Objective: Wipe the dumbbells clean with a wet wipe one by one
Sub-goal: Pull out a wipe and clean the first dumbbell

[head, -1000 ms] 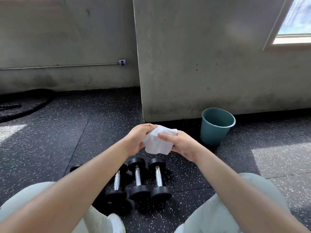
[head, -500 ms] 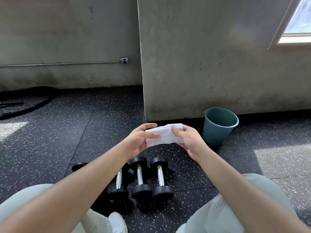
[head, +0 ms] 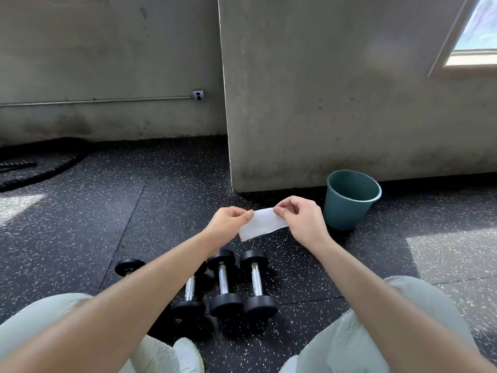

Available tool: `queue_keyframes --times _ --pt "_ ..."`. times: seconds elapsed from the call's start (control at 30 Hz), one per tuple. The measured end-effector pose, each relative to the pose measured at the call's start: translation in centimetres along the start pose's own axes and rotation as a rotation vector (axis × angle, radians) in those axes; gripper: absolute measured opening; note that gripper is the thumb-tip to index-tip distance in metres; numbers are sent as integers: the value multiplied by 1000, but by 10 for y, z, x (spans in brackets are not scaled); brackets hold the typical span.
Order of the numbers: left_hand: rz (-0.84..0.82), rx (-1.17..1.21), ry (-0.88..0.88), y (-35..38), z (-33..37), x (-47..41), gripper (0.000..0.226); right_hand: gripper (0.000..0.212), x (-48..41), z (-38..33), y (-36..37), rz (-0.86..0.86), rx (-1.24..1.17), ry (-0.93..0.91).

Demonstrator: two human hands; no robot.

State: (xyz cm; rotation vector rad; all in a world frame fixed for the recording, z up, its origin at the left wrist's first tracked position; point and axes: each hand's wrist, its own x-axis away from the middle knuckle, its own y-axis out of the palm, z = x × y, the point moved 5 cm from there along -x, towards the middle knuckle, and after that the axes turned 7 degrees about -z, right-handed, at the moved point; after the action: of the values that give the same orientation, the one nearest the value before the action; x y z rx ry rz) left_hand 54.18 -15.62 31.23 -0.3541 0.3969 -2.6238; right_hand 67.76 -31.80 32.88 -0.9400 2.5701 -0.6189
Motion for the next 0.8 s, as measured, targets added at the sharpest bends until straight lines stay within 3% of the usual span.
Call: queue_keyframes --times 0.1,0.17,0.3,0.43,0.47,0.67,0.8 --pt "-194 74 0 12 -1 5 27 10 3 1 2 -21 8 9" --pt "-238 106 31 21 -2 6 27 10 3 -2 4 -35 10 8" --pt "-146 19 52 25 -3 2 10 15 -3 -3 5 -45 -6 14" --pt "-58 3 -3 21 -7 0 16 44 0 13 14 -300 -237 182" --pt "-36 2 -32 20 -10 0 15 44 1 15 15 -311 -263 176" --pt "-3 40 -127 21 -23 -5 15 20 9 -6 19 -157 -115 -94" --pt "12 201 -205 18 -24 -6 18 22 27 -26 30 -149 95 -358"
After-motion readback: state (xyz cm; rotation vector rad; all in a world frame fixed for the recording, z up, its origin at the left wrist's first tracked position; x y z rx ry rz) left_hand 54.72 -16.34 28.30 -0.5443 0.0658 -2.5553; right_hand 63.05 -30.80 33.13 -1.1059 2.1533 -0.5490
